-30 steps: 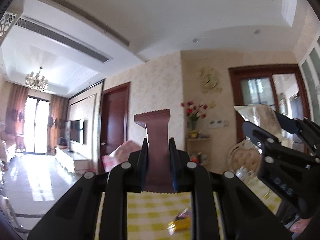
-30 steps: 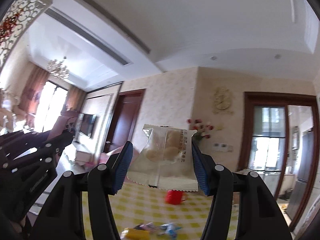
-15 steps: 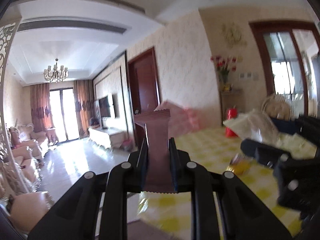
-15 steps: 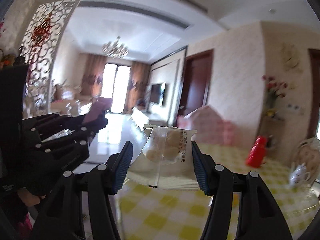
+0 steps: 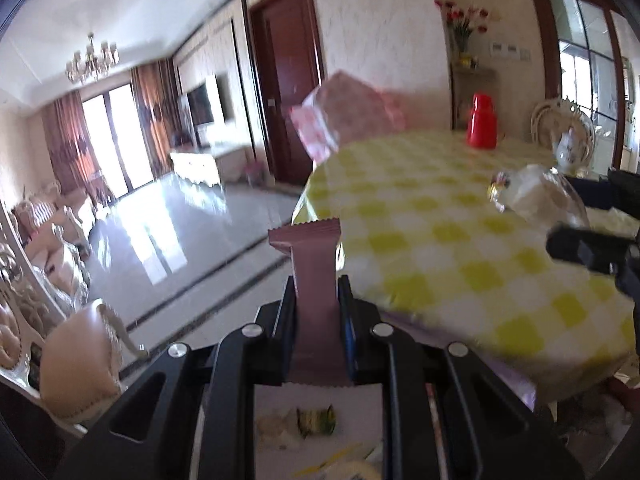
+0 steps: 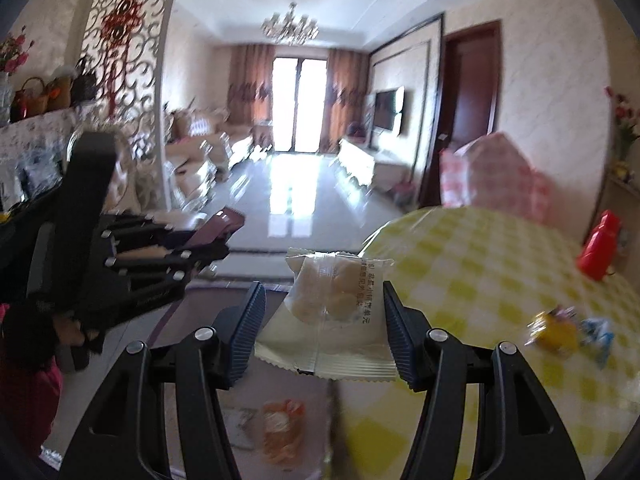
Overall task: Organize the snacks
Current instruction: 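Lift the pastry pack and pink bar and carry them toward the white box, then open both tools over the box to drop the snacks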
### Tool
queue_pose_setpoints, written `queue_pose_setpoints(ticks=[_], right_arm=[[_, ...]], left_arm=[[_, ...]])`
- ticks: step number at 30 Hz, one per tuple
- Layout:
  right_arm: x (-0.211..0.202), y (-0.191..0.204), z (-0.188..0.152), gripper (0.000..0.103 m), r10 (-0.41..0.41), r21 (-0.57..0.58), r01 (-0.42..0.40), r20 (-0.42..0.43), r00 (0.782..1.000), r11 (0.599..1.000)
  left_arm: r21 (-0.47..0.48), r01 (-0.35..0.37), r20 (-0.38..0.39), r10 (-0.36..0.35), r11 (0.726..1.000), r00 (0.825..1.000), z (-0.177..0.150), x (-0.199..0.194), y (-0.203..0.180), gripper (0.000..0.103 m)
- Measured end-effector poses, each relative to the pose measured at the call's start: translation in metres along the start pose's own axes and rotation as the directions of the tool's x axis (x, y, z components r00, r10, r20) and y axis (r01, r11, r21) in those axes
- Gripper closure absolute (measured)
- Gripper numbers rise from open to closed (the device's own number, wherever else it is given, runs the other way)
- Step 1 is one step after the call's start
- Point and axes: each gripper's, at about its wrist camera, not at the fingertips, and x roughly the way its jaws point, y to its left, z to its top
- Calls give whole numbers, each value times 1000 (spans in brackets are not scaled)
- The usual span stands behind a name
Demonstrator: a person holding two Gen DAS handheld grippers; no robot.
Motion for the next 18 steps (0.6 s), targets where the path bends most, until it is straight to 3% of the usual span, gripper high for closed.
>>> queue_pose_setpoints(ticks=[6,11,13,14,15,18], right_arm=[[41,15,-31,46,114,25,-111,-122,986,993],[64,16,-52,44,229,97,-214,-181,956,972],[73,18,-59,38,308,128,-287,-202,930,949],[76,19,-63,25,321,138,-297,-213,923,945],[75,18,-63,21,313,140,-289,-210,926,947],[66,2,-63,20,296,159,-269,-184,937,950]], left_arm=[[-9,3,-101,-4,1000,995,-23,29,16,83],[4,-4,-164,5,1000,986,-33,44,13,82],[26,-6,-210,11,1000,978,-36,51,10,68],[31,-21,-219,27,999,975,-36,52,9,45],[33,-48,-217,54,998,975,-38,53,9,20],[20,-108,-183,110,994,977,-34,52,9,9]])
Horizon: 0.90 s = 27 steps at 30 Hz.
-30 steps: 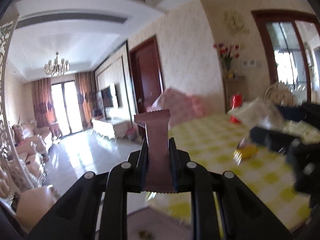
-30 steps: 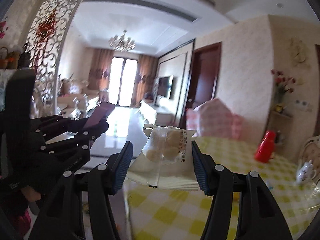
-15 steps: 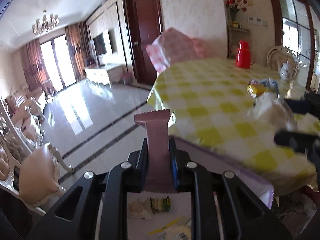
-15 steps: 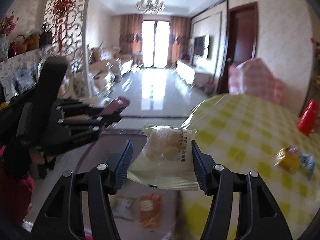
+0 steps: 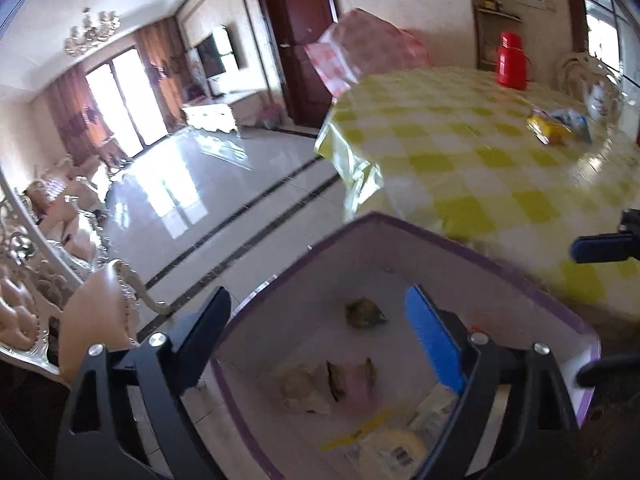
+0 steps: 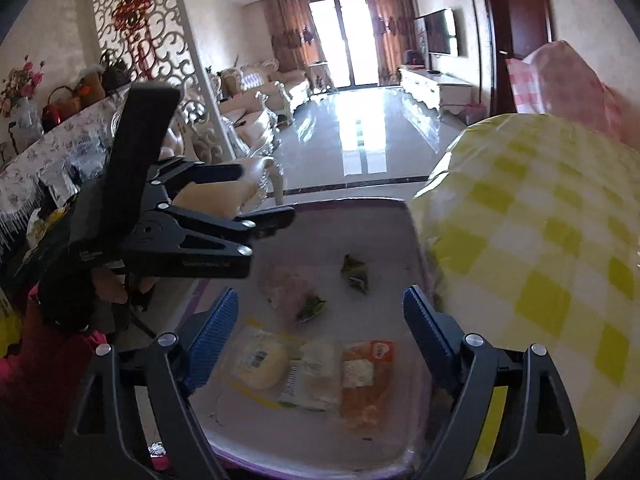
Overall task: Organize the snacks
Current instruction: 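Open both tools over the box to drop the snacks, then move both open tools back over the remaining snacks on the table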
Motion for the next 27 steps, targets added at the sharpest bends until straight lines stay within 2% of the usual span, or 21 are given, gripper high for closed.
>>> queue_pose_setpoints(ticks=[1,3,5,8,11,12,13,17,20,21,23,27], right_arm=[[-8,-7,0,18,-7,13,7,18,1000,1000],[-34,-29,-1,16,-32,62,27,79,996,998],[-57,-48,-6,16,-77,100,64,132,988,993],[-93,-82,-24,16,-220,137,197,174,960,971],[-123,-120,-50,16,-432,180,406,146,890,896],[-136,-140,-62,16,-511,217,481,116,852,850],[-145,-153,-71,16,-557,246,524,91,825,816],[-186,-201,-110,16,-684,364,631,23,729,685],[-207,-226,-135,16,-728,401,673,-20,685,622],[-211,-234,-142,16,-729,405,675,-30,684,616],[-219,-250,-155,16,-716,418,663,-43,697,620],[-224,-286,-163,16,-692,429,650,-75,718,628]], left_arm=[[-10,-9,10,9,1000,1000,4,-4,-1,4],[-36,-13,52,15,999,999,11,-12,-3,3],[-62,16,80,-12,998,997,22,-17,-10,2],[-67,50,84,-44,997,995,41,-17,-34,2],[-11,94,64,-93,996,994,70,-8,-87,2],[6,108,57,-108,994,993,77,-5,-102,2],[36,133,49,-135,990,990,88,-2,-126,2],[152,234,-4,-236,960,972,118,16,-225,2],[207,285,-24,-287,936,958,130,32,-289,2],[208,294,-24,-296,933,955,132,36,-302,2],[208,334,-13,-339,919,941,139,50,-336,2],[230,328,4,-337,917,941,158,78,-383,2]])
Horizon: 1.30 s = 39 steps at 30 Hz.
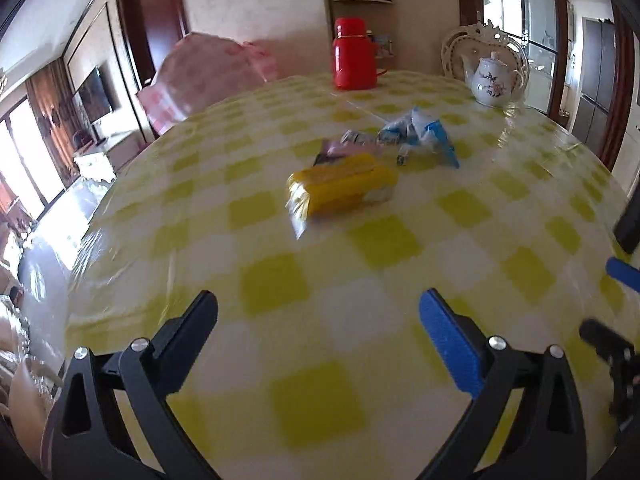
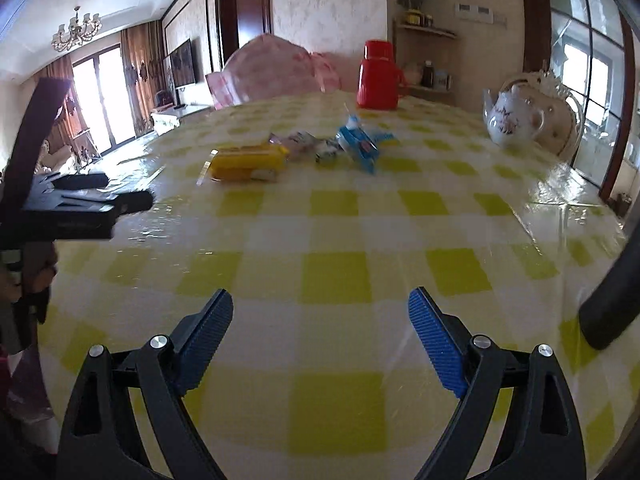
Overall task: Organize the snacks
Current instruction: 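Move both open tools back over the remaining snacks on the table, then grasp the yellow bread loaf with the left tool while the right grasps the blue candy bag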
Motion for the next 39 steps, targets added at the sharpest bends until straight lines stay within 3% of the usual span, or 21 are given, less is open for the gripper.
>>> queue_pose_setpoints(ticks=[2,5,9,12,20,23,26,28,29,30,32,34,36,39], right_arm=[[18,-11,11,16,-14,22,15,-31,999,1000],[55,-29,37,16,-6,83,10,-45,999,997],[94,-42,69,16,7,127,0,-54,999,992],[121,-47,96,16,30,145,-24,-43,999,989],[212,-50,157,16,67,257,-49,-62,996,965],[235,-52,176,16,40,274,-24,-54,998,961],[247,-60,181,16,-21,291,48,-94,995,956],[251,-73,178,27,10,312,30,-125,992,950],[244,-81,177,44,30,313,2,-98,995,950],[239,-87,175,47,19,314,12,-95,995,949],[225,-104,171,46,-7,354,36,-83,996,935],[221,-116,167,43,25,386,4,-70,997,923],[225,-115,168,26,16,360,16,-85,996,933],[238,-106,170,20,-21,295,59,-129,991,954]], left_arm=[[-18,-36,48,37,999,998,20,16,-6,2],[-121,-26,100,38,992,994,47,33,-1,2],[-338,-32,135,82,941,987,83,63,17,2],[-414,-13,134,76,910,988,101,85,33,2],[-422,12,143,54,907,988,95,103,68,2],[-456,22,136,45,890,990,94,105,75,2],[-433,22,113,30,901,993,95,111,73,2],[-431,24,107,24,902,994,94,112,74,2],[-429,23,107,25,903,994,93,112,75,2],[-430,13,105,35,903,994,92,112,76,2],[-443,6,103,44,897,994,91,112,80,2],[-461,13,97,36,887,995,88,115,83,2],[-477,18,86,26,879,996,85,118,85,2],[-465,11,78,28,885,997,84,119,82,2]])
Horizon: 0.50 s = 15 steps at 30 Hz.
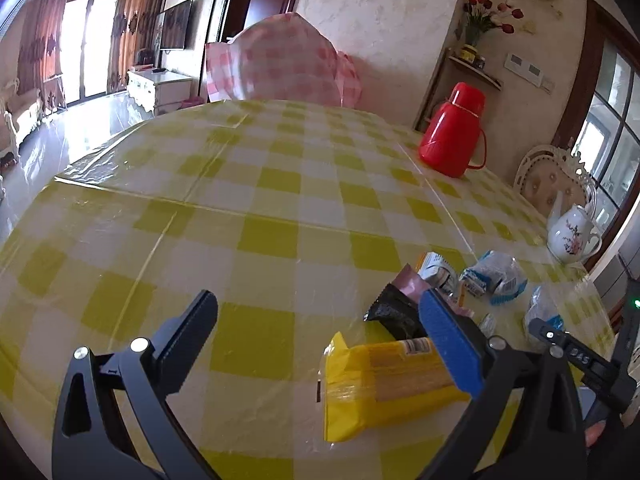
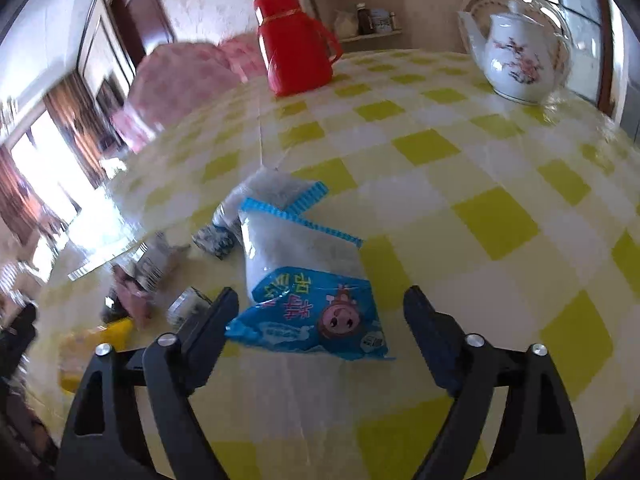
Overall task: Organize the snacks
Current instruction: 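Grasp the yellow bread loaf with the left tool while the right grasps the blue candy bag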
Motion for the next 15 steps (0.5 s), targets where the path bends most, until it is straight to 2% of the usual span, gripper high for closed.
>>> queue_pose_setpoints(ticks=[4,6,8,11,13,15], right_arm=[[11,9,4,21,-16,-55,15,-25,1000,998],[8,8,2,38,-6,-67,5,-18,1000,998],[-1,12,-4,44,-47,-115,46,0,999,992],[-13,13,-15,44,-42,-146,41,-3,999,988],[-27,17,-29,45,-43,-208,40,-9,999,977],[-45,22,-41,46,-75,-284,74,6,997,956]], left_arm=[[39,20,10,-21,999,1000,2,-2,-7,2],[56,29,-4,-28,998,1000,1,0,-10,2],[58,42,-23,-40,997,999,0,4,-11,2],[51,60,-51,-57,997,997,-1,9,-11,2],[47,69,-61,-66,996,996,-2,11,-10,2],[33,83,-80,-80,996,994,-3,14,-9,2]])
